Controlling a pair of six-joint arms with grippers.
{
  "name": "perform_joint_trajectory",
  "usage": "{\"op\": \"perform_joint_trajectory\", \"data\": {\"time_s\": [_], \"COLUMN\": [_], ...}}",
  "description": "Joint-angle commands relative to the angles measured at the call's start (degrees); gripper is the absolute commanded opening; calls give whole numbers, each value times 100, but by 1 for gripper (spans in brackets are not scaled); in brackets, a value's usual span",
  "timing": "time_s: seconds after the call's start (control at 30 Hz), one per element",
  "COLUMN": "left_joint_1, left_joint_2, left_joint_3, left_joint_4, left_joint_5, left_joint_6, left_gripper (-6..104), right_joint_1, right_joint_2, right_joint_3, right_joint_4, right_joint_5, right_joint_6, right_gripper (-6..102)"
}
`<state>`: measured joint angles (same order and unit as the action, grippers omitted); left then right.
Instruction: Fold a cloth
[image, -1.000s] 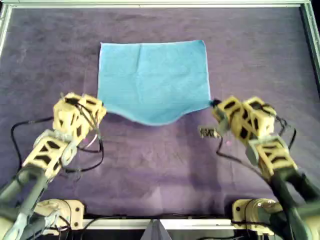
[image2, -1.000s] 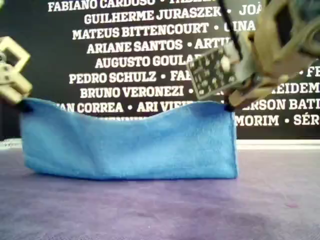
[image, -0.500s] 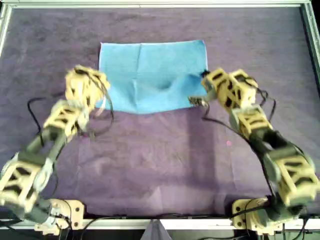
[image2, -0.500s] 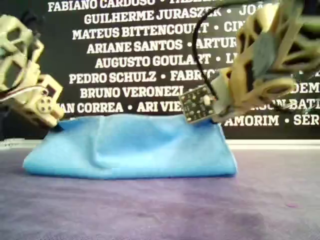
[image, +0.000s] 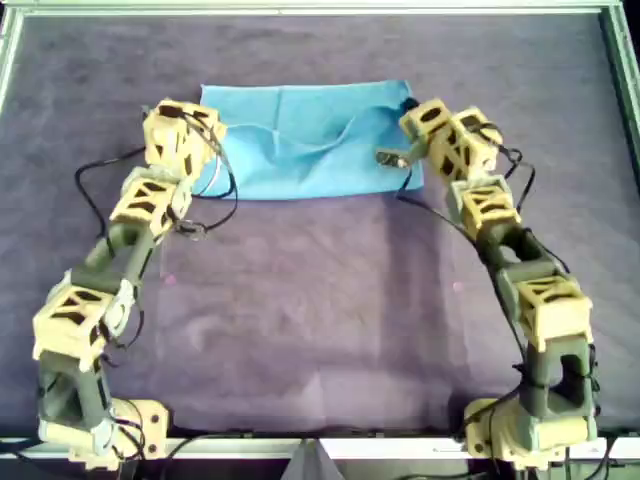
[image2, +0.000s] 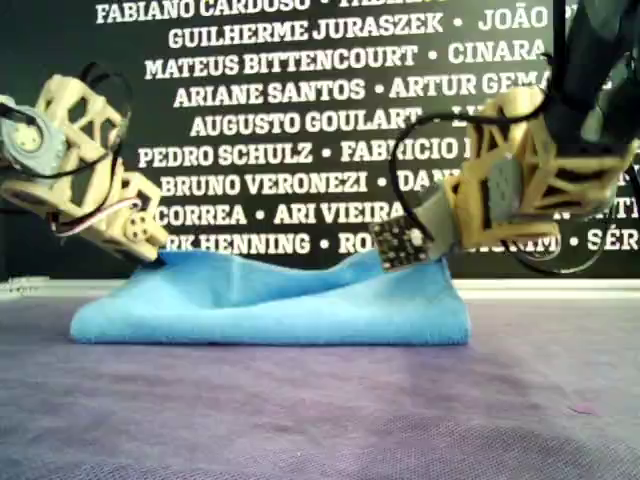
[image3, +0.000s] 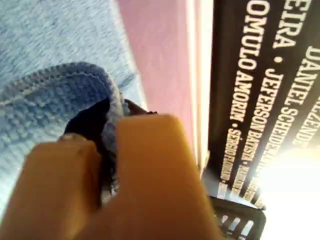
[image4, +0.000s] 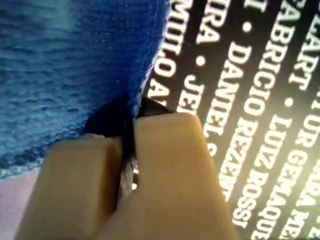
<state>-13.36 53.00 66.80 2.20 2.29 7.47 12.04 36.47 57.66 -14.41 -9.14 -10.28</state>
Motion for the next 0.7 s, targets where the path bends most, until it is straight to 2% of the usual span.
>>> {"op": "perform_joint_trajectory", "data": {"time_s": [0.0, 0.67], "left_joint_1": [123, 237], "left_joint_2": [70, -185], "left_joint_3": [-633, -888], "left_joint_4": [-141, -158], "left_joint_5": [9, -70], "left_joint_6": [44, 44], "left_gripper": [-1, -1], "right_joint_1": [-211, -158], "right_joint_2": [149, -193], "right_joint_3": [-738, -896], "right_joint_4": [-149, -158], "right_joint_5": [-88, -79], "right_joint_6": [-18, -18], "right_gripper": [1, 1]}}
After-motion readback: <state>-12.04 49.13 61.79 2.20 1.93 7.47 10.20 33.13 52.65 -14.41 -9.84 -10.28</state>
